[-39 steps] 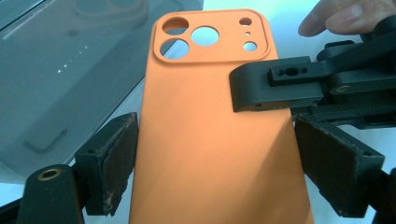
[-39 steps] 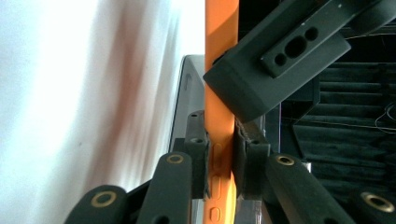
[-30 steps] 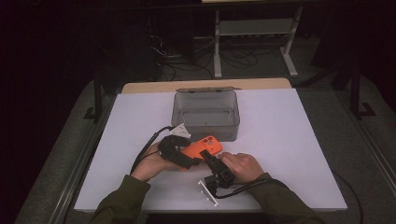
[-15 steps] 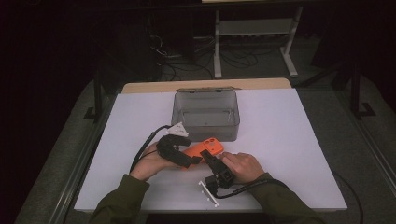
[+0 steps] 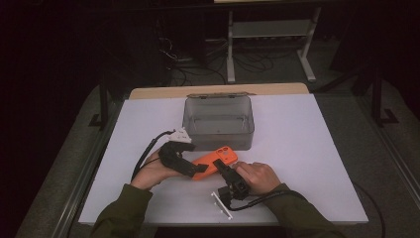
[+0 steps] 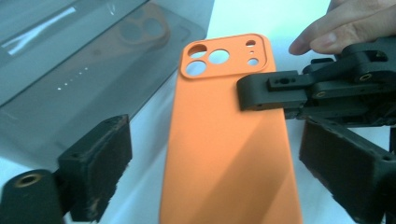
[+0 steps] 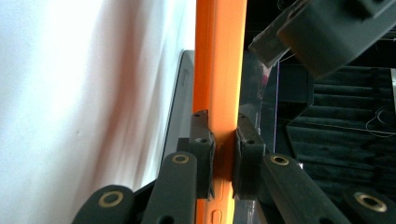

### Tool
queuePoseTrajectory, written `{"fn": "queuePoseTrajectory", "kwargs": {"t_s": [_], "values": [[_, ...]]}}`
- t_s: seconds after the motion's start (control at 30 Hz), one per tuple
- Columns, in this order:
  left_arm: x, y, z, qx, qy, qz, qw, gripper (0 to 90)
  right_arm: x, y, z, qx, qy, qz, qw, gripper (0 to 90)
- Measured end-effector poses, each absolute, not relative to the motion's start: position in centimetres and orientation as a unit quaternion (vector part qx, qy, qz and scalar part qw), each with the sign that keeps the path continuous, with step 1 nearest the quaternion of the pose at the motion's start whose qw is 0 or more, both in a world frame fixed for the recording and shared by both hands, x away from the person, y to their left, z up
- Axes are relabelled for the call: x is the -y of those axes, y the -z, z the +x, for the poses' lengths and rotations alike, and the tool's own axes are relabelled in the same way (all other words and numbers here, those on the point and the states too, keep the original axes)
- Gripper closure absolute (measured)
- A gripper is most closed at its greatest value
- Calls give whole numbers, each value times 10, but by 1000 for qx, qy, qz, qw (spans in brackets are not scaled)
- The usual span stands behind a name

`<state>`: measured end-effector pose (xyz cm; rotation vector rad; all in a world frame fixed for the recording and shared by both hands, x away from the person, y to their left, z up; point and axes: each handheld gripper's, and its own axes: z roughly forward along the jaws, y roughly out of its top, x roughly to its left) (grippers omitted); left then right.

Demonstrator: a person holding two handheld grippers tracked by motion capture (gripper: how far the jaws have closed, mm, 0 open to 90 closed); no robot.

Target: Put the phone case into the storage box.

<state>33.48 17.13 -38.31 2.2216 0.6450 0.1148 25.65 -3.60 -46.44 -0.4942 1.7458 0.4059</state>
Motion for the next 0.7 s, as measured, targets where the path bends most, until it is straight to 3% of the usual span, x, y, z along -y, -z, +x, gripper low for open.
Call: {"fn": "queuePoseTrajectory", "kwargs": {"t_s": [0.2,0.7], "values": [[-182,383,333,-260,-53,875,405,2,37,464,257,-754,-173,-214,597,795],[-218,395,320,-289,-81,856,421,0,39,464,258,-756,-176,-211,594,795]]}}
